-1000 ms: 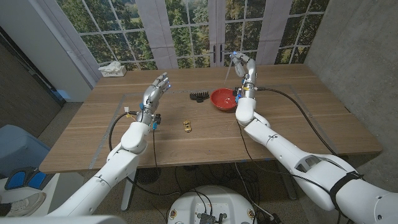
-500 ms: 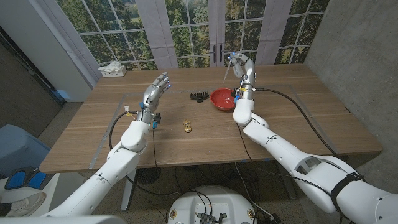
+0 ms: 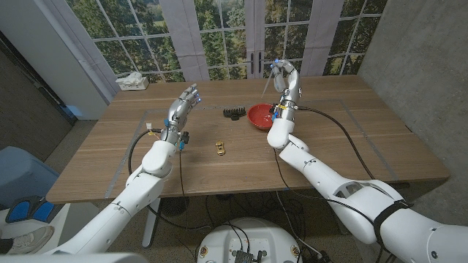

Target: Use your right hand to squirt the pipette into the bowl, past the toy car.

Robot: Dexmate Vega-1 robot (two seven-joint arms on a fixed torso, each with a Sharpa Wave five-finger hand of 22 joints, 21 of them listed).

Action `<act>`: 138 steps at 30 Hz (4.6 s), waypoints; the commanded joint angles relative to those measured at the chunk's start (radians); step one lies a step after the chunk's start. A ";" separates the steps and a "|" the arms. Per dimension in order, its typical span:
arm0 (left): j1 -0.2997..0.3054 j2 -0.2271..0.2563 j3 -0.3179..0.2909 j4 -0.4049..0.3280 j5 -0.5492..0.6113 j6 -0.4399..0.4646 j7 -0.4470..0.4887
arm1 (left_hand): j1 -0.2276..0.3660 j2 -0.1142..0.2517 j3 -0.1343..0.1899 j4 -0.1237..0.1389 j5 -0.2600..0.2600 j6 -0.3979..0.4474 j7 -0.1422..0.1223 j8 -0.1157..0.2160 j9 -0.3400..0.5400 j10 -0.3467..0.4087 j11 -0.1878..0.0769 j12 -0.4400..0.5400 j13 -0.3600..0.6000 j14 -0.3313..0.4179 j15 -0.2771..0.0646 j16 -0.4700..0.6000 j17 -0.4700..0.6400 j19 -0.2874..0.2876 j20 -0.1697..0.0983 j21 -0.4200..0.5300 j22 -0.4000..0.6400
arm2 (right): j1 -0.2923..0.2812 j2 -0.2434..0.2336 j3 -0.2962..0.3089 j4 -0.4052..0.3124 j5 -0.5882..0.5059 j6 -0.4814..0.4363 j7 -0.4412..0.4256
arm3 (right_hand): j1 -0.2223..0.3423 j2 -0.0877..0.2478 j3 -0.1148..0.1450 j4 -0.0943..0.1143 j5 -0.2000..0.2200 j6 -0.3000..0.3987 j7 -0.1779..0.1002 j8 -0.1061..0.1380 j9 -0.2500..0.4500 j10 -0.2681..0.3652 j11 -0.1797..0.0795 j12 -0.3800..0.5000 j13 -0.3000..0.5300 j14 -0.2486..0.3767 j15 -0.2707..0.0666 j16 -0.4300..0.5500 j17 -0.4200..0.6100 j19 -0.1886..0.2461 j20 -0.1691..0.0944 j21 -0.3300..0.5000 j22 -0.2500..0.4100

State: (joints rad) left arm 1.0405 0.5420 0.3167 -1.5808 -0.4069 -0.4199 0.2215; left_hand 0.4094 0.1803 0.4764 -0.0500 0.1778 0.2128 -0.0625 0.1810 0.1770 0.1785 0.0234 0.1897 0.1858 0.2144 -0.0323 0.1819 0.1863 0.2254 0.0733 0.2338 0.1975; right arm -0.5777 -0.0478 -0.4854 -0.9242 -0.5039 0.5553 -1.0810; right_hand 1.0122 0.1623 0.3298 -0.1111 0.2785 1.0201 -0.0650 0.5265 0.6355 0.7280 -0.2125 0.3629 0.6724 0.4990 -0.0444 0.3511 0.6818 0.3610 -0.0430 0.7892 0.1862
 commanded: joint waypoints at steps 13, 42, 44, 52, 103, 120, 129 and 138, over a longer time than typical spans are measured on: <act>-0.009 0.004 0.000 0.016 -0.013 -0.007 -0.017 | -0.022 -0.015 0.004 0.001 -0.001 0.008 0.004 0.004 0.001 0.002 -0.006 0.009 0.003 0.009 -0.003 0.008 -0.002 0.003 0.001 0.008 0.003 | 0.038 0.188 0.318 0.235 -0.280 0.249 -0.036 | 0.085 -0.122 0.027 -0.061 0.028 0.155 0.021 -0.083 -0.196 0.099 0.010 0.061 -0.020 0.102 -0.177 -0.015 0.008 0.087 -0.056 0.041 -0.006; -0.031 0.001 0.019 0.026 -0.021 0.011 -0.033 | -0.042 -0.027 0.008 -0.010 -0.002 0.005 0.002 0.002 0.001 0.001 -0.009 0.009 0.003 0.039 0.002 0.016 -0.005 0.003 0.022 0.008 0.002 | 0.050 0.058 0.077 0.134 -0.063 0.136 -0.036 | 0.088 -0.152 0.053 -0.048 -0.012 0.145 0.006 -0.221 -0.389 0.070 0.010 -0.038 -0.122 0.143 -0.174 0.000 0.030 0.094 -0.043 0.053 -0.002; -0.029 0.002 0.020 0.021 -0.019 0.014 -0.030 | -0.043 -0.028 0.009 -0.011 -0.002 0.005 0.002 0.002 0.001 0.002 -0.006 0.010 0.003 0.043 0.003 0.017 -0.005 0.004 0.023 0.008 0.002 | 0.050 0.046 0.055 0.127 -0.035 0.136 -0.036 | 0.090 -0.151 0.052 -0.049 -0.014 0.142 0.005 -0.224 -0.391 0.068 0.011 -0.041 -0.124 0.144 -0.175 0.004 0.034 0.093 -0.045 0.053 -0.002; -0.023 0.002 0.024 0.008 -0.010 0.018 -0.020 | -0.049 -0.028 0.011 -0.014 -0.002 0.003 0.001 0.002 0.001 0.004 -0.009 0.011 0.003 0.051 0.005 0.019 -0.005 0.005 0.026 0.008 0.002 | 0.042 -0.005 -0.014 0.073 0.035 0.098 -0.036 | 0.068 -0.156 0.055 -0.041 -0.036 0.177 -0.032 -0.238 -0.428 -0.006 0.012 -0.106 -0.156 0.070 -0.166 -0.043 0.012 0.056 -0.030 0.048 -0.002; -0.061 0.005 0.023 0.069 -0.043 0.009 -0.063 | -0.076 -0.027 0.026 -0.025 -0.001 0.007 0.006 0.004 0.001 0.013 -0.012 0.013 0.003 0.085 0.005 0.021 -0.004 0.014 0.034 0.011 0.001 | 0.051 0.252 0.390 0.212 -0.488 0.047 -0.036 | 0.005 -0.020 -0.020 0.007 0.026 0.113 0.003 -0.143 -0.181 -0.148 0.001 -0.103 -0.140 -0.126 -0.172 -0.089 0.037 -0.115 -0.078 -0.002 -0.002; -0.064 0.007 0.017 0.082 -0.051 -0.007 -0.075 | -0.085 -0.025 0.032 -0.027 -0.001 0.006 0.008 0.003 0.002 0.013 -0.012 0.012 0.003 0.088 0.004 0.020 -0.004 0.016 0.033 0.011 0.001 | 0.066 0.301 0.533 0.253 -0.658 0.117 -0.036 | 0.018 -0.015 -0.028 -0.011 0.044 0.101 0.011 -0.100 -0.105 -0.144 0.002 -0.054 -0.093 -0.112 -0.175 -0.085 0.052 -0.110 -0.082 0.002 -0.001; -0.066 0.007 0.016 0.087 -0.055 -0.015 -0.082 | -0.089 -0.025 0.034 -0.028 -0.001 0.006 0.009 0.003 0.002 0.014 -0.010 0.012 0.003 0.088 0.003 0.019 -0.004 0.016 0.033 0.011 0.001 | 0.074 0.298 0.536 0.268 -0.657 0.144 -0.036 | 0.019 -0.041 -0.013 -0.028 0.080 0.126 0.012 -0.110 -0.135 -0.120 0.004 -0.003 -0.058 -0.069 -0.170 -0.102 0.032 -0.066 -0.056 0.017 -0.004; -0.063 0.009 0.015 0.086 -0.055 -0.018 -0.083 | -0.093 -0.026 0.036 -0.029 -0.001 0.007 0.009 0.004 0.002 0.013 -0.009 0.012 0.003 0.089 0.005 0.018 -0.004 0.016 0.034 0.011 0.001 | 0.061 0.297 0.527 0.244 -0.635 0.173 -0.036 | 0.044 -0.106 0.024 -0.062 0.102 0.164 0.023 -0.174 -0.248 -0.083 0.006 0.026 -0.069 0.012 -0.174 -0.100 0.019 0.008 -0.040 0.033 -0.007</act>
State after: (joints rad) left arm 0.9758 0.5491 0.3337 -1.4958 -0.4590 -0.4324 0.1425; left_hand 0.3252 0.1567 0.5038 -0.0776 0.1777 0.2164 -0.0589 0.1810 0.1771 0.1855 0.0090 0.1965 0.1865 0.2950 -0.0268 0.1966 0.1818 0.2417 0.1035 0.2404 0.1955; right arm -0.5085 0.2470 0.0395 -0.6650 -1.1459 0.6953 -1.1169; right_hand 1.0512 0.0744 0.3454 -0.1646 0.3796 1.1687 -0.0416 0.3650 0.4087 0.6311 -0.2073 0.3862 0.6130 0.4923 -0.0485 0.2428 0.6946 0.3497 -0.0411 0.8105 0.1766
